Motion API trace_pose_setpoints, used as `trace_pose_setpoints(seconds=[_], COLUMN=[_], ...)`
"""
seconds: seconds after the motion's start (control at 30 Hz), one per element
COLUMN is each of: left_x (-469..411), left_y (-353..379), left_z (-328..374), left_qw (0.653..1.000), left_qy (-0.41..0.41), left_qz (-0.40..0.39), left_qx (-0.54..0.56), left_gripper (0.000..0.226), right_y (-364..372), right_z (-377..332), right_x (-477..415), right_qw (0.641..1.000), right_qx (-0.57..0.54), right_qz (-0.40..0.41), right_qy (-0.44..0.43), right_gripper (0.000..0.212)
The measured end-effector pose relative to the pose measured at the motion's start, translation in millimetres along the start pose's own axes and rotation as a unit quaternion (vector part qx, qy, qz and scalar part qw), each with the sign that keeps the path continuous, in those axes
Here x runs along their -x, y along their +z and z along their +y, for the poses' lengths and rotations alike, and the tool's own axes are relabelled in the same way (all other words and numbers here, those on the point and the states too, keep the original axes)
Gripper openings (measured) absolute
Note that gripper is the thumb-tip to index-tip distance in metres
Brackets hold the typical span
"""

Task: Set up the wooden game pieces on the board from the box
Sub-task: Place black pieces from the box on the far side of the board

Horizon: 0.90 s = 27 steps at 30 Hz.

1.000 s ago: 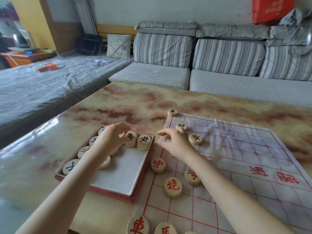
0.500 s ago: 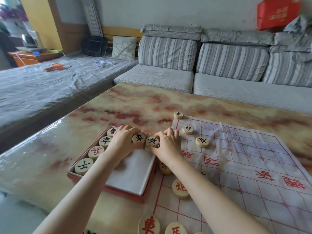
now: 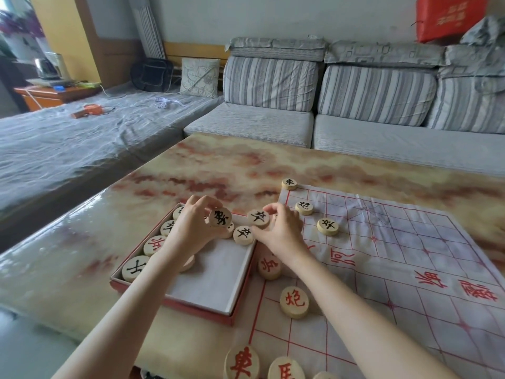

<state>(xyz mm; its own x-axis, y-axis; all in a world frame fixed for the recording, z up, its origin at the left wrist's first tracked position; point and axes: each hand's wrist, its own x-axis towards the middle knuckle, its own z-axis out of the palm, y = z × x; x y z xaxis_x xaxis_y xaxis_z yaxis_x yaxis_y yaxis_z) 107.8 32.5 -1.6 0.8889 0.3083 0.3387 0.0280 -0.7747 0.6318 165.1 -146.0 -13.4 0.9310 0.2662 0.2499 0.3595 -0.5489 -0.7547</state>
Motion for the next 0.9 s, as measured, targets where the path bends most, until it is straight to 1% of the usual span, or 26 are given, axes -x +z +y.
trace_pose_setpoints(seconds=[0.1,0.2,0.33,0.57,0.77,0.9], left_x=[-2.5,-6.7,-13.3,-24.5,-38.1,-44.5], left_y=[-4.8,-1.3,13.6,45.4,75.4,94.0], left_z=[9.9,22.3,41.3,76.9,100.3,108.7], left_qw=[1.0,1.0,0.999,0.995,0.99,0.989], left_qy=[0.008,0.012,0.025,0.05,0.063,0.056], left_qz=[0.003,-0.007,-0.031,-0.075,-0.115,-0.131], left_qx=[0.015,0.014,0.021,0.037,0.042,0.046], left_gripper=[0.051,0.053,0.054,0.054,0.051,0.052], right_y=[-25.9,-56.7,-93.8,-142.0,-149.9,-147.7], right_z=[14.3,34.0,70.2,118.7,133.8,137.7], right_x=[-3.1,-2.4,5.0,7.2,0.9,-1.9], right_qw=[0.997,0.996,0.994,0.975,0.964,0.961], right_qx=[-0.064,-0.058,-0.026,0.075,0.121,0.162], right_qz=[0.015,0.035,0.041,0.098,0.114,0.079], right_qy=[0.033,0.053,0.101,0.186,0.206,0.209], right_gripper=[0.049,0.049,0.046,0.046,0.049,0.049])
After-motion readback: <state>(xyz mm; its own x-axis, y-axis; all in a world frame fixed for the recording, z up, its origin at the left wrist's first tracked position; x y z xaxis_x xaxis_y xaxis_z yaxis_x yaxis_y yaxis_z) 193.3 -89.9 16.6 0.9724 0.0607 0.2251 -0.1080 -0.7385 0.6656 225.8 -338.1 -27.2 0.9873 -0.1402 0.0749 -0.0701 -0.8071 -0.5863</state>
